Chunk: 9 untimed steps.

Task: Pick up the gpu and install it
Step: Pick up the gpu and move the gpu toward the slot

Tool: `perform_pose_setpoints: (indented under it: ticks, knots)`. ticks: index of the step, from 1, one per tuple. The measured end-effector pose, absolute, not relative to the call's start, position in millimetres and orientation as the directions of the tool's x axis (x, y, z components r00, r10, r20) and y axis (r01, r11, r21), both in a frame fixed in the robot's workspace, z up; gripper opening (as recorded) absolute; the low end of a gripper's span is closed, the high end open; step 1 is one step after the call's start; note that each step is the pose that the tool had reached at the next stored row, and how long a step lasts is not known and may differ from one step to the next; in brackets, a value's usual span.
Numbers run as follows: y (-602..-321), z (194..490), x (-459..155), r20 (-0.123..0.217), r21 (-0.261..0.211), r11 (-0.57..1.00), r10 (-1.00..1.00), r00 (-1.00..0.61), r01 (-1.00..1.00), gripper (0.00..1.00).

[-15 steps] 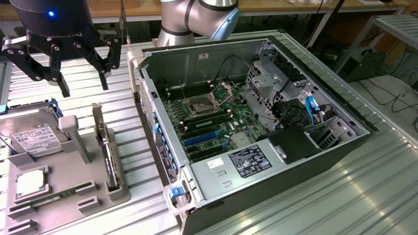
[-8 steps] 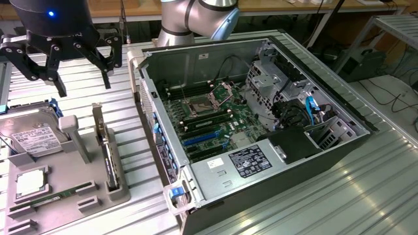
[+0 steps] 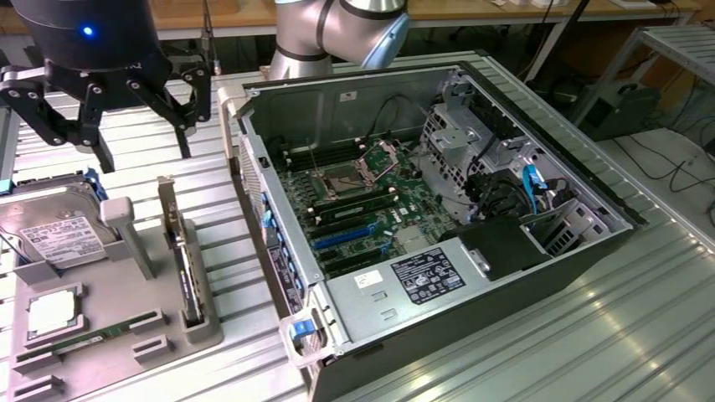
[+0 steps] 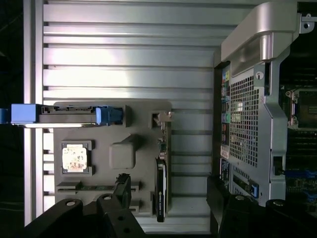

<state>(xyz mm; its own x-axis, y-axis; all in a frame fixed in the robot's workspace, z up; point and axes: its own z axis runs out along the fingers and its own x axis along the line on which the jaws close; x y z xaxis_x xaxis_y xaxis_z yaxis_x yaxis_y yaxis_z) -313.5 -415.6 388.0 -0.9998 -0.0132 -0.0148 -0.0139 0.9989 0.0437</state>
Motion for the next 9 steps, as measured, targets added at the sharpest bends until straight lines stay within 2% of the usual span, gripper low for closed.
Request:
perform_pose_setpoints:
  ticks: [9]
  knots:
    - [-424.7, 388.0, -313.5, -0.015, 0.044, 0.999, -0.013, -1.0, -0.014, 0.73]
